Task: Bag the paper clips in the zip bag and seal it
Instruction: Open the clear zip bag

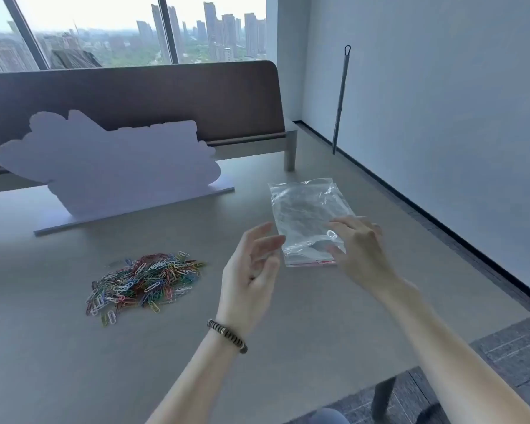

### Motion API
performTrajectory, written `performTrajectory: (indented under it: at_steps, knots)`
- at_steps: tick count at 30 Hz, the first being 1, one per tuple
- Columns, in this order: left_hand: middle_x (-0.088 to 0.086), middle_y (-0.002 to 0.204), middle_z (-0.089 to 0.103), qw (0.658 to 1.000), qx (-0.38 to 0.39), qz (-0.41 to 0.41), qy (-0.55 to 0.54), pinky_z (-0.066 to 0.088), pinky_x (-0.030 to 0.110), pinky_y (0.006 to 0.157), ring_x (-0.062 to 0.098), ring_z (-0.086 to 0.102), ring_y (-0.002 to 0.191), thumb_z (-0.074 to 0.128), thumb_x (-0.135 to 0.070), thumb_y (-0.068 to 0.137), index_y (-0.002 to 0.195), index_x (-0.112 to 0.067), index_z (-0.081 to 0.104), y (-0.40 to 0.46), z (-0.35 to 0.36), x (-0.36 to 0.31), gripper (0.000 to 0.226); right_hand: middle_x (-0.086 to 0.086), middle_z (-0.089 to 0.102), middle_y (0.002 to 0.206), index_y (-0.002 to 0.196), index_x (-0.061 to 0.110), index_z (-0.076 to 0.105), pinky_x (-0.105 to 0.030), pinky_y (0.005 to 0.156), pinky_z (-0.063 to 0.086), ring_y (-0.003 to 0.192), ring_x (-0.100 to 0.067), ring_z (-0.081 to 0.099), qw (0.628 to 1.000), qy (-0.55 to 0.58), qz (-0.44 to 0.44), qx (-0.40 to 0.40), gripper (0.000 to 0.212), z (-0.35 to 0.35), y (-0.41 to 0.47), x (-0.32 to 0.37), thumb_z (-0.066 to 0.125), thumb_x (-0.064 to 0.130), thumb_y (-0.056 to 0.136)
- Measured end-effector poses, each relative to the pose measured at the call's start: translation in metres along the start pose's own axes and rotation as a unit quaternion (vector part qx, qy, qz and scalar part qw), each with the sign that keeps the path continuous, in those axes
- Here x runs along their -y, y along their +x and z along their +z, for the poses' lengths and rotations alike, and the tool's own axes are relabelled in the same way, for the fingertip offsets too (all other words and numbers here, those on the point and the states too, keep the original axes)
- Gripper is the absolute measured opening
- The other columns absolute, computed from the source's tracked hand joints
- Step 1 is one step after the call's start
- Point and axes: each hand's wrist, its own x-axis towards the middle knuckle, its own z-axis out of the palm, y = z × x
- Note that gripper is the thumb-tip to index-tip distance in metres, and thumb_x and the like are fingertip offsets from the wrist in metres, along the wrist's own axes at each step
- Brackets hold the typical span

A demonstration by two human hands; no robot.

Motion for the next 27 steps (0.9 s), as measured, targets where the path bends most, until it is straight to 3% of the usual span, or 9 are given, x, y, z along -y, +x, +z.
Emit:
performTrajectory:
  at_steps: [6,12,15,18,22,25,27]
  knots:
    - [-0.006,0.105,0.073,0.997,0.050,-0.033,0.039,0.057,0.044,0.075,0.013,0.073,0.083,0.052,-0.001,0.091,0.114,-0.021,0.062,-0.005,0.011,0.017,0.032,-0.001,0.073,0.095,0.080,0.011,0.078,-0.038,0.085,0.044,0.090,-0.034,0.063,0.998,-0.063,0.001,-0.031,0.010,0.012,0.015,-0.010,0.070,0.004,0.080]
    - [-0.009,0.104,0.072,0.994,0.069,-0.051,0.064,0.058,0.043,0.068,0.010,0.073,0.077,0.053,-0.002,0.091,0.110,-0.021,0.064,-0.005,0.010,0.010,0.029,-0.003,0.072,0.081,0.075,0.013,0.075,-0.035,0.076,0.046,0.080,-0.032,0.064,0.996,-0.057,-0.027,-0.058,0.010,0.000,0.024,0.005,0.070,0.006,0.080]
    - [-0.010,0.093,0.072,0.990,0.068,-0.043,0.117,0.057,0.032,0.063,0.009,0.071,0.069,0.053,-0.008,0.090,0.113,-0.030,0.062,-0.011,0.008,0.004,0.032,-0.001,0.071,0.080,0.075,0.015,0.071,-0.032,0.066,0.048,0.077,-0.030,0.064,0.998,-0.032,-0.025,-0.057,0.009,-0.012,0.017,0.017,0.068,0.009,0.082]
    - [-0.011,0.081,0.069,0.957,0.134,-0.024,0.257,0.054,0.032,0.065,0.011,0.065,0.066,0.051,-0.025,0.088,0.126,-0.047,0.045,-0.018,0.001,-0.005,0.044,0.005,0.067,0.074,0.073,0.021,0.068,-0.035,0.063,0.053,0.068,-0.023,0.065,0.997,0.003,-0.046,-0.058,0.011,-0.037,0.009,0.036,0.068,0.015,0.083]
    - [-0.011,0.090,0.069,0.894,0.160,0.044,0.415,0.052,0.033,0.071,0.014,0.064,0.077,0.045,-0.032,0.091,0.142,-0.050,0.022,-0.034,-0.010,-0.028,0.059,0.009,0.066,0.068,0.072,0.021,0.071,-0.033,0.065,0.054,0.058,-0.014,0.061,0.993,0.046,-0.093,-0.051,0.010,-0.088,-0.006,0.076,0.072,0.016,0.081]
    - [-0.012,0.092,0.068,0.897,0.107,0.114,0.414,0.053,0.034,0.068,0.016,0.064,0.075,0.046,-0.038,0.091,0.135,-0.046,0.039,-0.058,-0.023,-0.050,0.046,0.010,0.069,0.070,0.074,0.021,0.074,-0.011,0.064,0.046,0.059,-0.010,0.062,0.991,0.074,-0.108,-0.031,0.008,-0.130,-0.026,0.108,0.074,0.017,0.081]
    - [-0.012,0.082,0.068,0.896,0.063,0.168,0.406,0.053,0.033,0.056,0.015,0.064,0.063,0.050,-0.040,0.089,0.117,-0.040,0.056,-0.080,-0.032,-0.064,0.028,0.013,0.069,0.070,0.075,0.024,0.074,-0.006,0.062,0.043,0.068,-0.008,0.064,0.990,0.086,-0.112,-0.013,0.008,-0.154,-0.044,0.128,0.074,0.019,0.082]
